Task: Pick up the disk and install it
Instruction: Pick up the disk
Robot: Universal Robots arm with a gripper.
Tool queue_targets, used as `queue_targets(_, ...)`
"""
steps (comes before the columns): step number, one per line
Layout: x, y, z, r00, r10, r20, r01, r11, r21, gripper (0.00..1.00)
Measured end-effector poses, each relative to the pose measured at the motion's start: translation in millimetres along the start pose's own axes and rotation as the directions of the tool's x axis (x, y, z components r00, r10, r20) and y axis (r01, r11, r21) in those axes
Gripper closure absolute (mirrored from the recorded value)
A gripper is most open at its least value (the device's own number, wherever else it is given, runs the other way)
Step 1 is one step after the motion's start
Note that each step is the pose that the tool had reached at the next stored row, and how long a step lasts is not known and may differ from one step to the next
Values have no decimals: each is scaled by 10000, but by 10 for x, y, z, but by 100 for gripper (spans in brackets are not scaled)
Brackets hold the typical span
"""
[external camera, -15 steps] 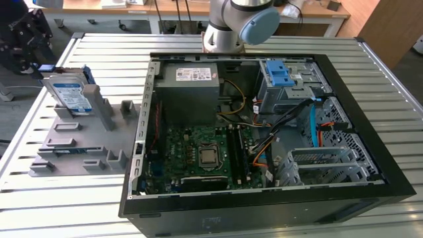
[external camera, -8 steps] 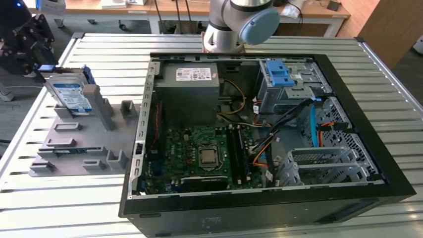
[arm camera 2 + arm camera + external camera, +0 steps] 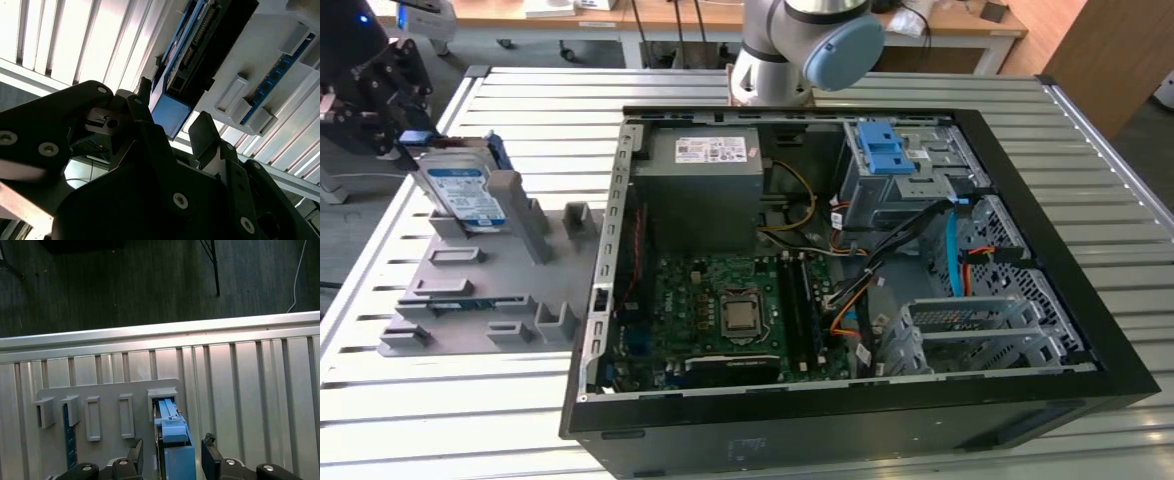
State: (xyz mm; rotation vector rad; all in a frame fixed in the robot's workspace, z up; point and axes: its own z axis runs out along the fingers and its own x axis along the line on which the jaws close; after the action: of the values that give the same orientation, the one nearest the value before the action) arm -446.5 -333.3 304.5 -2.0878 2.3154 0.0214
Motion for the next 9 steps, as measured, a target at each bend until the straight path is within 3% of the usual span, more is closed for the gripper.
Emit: queue_targets(9,-24,3,86,10000,3,-41,-4,9999,-106,42)
